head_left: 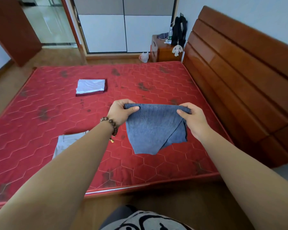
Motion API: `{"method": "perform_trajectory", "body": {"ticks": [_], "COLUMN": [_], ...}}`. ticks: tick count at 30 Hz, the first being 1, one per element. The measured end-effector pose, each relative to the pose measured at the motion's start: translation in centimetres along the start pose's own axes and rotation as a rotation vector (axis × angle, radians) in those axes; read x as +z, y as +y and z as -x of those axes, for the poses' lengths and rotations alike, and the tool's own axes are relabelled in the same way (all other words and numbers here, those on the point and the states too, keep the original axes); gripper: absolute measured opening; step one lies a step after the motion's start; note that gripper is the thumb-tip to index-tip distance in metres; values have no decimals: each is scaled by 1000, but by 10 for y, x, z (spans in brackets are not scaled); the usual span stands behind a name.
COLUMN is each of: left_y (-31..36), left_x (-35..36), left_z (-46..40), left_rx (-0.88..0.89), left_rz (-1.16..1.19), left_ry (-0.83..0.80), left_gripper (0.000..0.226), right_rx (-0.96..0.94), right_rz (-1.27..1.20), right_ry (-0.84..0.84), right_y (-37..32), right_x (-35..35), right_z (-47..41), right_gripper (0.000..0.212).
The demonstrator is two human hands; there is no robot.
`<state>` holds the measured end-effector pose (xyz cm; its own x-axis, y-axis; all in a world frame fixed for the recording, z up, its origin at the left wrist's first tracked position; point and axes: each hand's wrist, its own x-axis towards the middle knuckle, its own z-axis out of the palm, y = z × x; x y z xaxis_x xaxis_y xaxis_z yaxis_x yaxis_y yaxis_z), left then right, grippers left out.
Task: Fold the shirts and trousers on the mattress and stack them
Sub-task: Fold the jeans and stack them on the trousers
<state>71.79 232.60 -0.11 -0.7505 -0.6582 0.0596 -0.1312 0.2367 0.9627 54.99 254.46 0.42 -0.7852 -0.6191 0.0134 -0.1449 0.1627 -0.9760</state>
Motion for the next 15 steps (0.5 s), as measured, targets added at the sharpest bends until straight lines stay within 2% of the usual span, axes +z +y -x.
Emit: {"method": "perform_trajectory", "body": {"ticks": [4,8,15], "left_y": [-9,-18,-40], "left_x": [-4,-9,-8], "left_z": [0,-7,-47], "left_rx": [-28,-91,-208], "left_rz": [2,26,-7], "left_ry": [-41,-49,-78], "left_gripper": [23,11,13], "right_rx": [16,50,143], "right_rz": [-62,-57,32], "right_ry": [-98,-169,-190], "right_y": [2,0,18], "right_x": [-2,-1,12], "right_z": [0,-11,-62], "right_gripper": [15,14,12]}}
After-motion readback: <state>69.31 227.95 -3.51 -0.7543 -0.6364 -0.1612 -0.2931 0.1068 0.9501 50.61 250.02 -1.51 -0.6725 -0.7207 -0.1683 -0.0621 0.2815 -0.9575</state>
